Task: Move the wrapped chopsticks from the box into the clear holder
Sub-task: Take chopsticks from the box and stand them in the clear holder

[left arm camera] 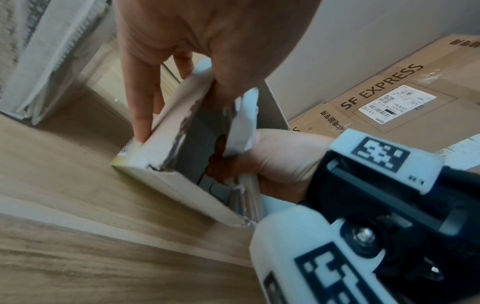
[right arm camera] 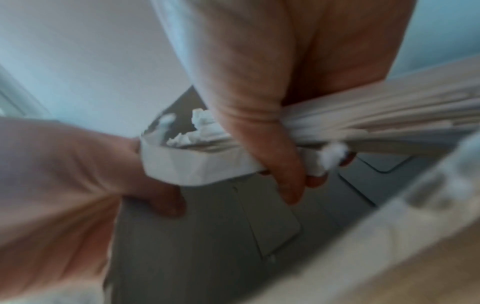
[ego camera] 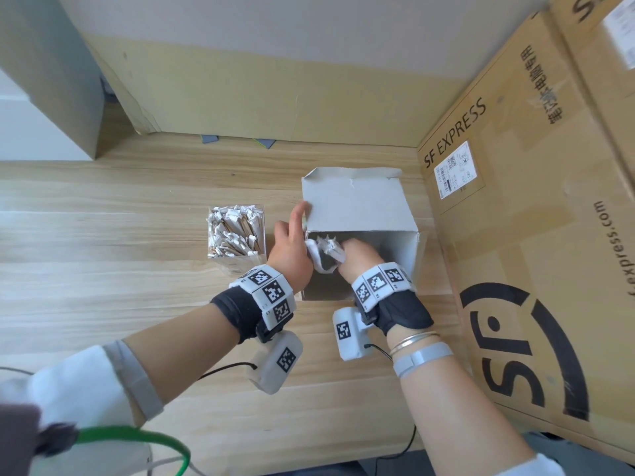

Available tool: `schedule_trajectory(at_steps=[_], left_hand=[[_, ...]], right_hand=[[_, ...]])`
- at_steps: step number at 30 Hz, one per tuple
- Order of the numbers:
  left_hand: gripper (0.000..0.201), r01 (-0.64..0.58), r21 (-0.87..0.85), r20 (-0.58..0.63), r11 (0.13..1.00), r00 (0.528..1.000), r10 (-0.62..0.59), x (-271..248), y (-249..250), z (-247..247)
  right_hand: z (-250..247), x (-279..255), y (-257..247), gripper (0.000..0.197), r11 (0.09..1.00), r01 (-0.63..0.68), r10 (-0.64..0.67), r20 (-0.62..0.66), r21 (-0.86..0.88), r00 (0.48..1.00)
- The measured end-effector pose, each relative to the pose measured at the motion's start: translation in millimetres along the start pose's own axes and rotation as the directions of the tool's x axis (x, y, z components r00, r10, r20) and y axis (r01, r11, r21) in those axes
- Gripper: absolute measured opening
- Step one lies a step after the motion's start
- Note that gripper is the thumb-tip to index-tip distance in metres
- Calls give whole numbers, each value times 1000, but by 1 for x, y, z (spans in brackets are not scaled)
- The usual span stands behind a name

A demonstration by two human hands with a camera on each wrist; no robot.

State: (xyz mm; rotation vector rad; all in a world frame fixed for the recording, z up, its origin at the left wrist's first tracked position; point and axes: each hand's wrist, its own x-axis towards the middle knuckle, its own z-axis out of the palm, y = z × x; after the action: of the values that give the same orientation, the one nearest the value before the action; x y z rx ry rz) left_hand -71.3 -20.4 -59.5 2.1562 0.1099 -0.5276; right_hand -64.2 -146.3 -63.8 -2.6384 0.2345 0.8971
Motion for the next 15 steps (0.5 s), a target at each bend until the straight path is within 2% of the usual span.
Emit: schedule_trajectory(at_steps=[2,6,8,10,12,15], left_hand=[[80,-3,18,-31,1000,1000,4,0,3,0],[71,53,56,-17,997,998,-52,1,12,-5],[71,73,111,2,991,997,-74,1,14,-8],[75,74,160,31,984,996,-80,2,14,-11],[79,66,209,53,976,996,-79,3,13,-12],[83,44,266,86,963,994,-69,1,13,-15]], right_hand=[[-9,-5,-1,18,994,38,-32,-57,104,998],[-18,-13,-5,16,930,156,-133,-91,333,987],[-19,-13,-6,12,878,156,-119,-108,452,987],[-20,-14,-7,21,824,155,-102,-126,546,987],[-20,-13,-8,8,789,165,-91,-153,592,984],[-21,-10,-8,6,766,219,-104,-221,604,970]])
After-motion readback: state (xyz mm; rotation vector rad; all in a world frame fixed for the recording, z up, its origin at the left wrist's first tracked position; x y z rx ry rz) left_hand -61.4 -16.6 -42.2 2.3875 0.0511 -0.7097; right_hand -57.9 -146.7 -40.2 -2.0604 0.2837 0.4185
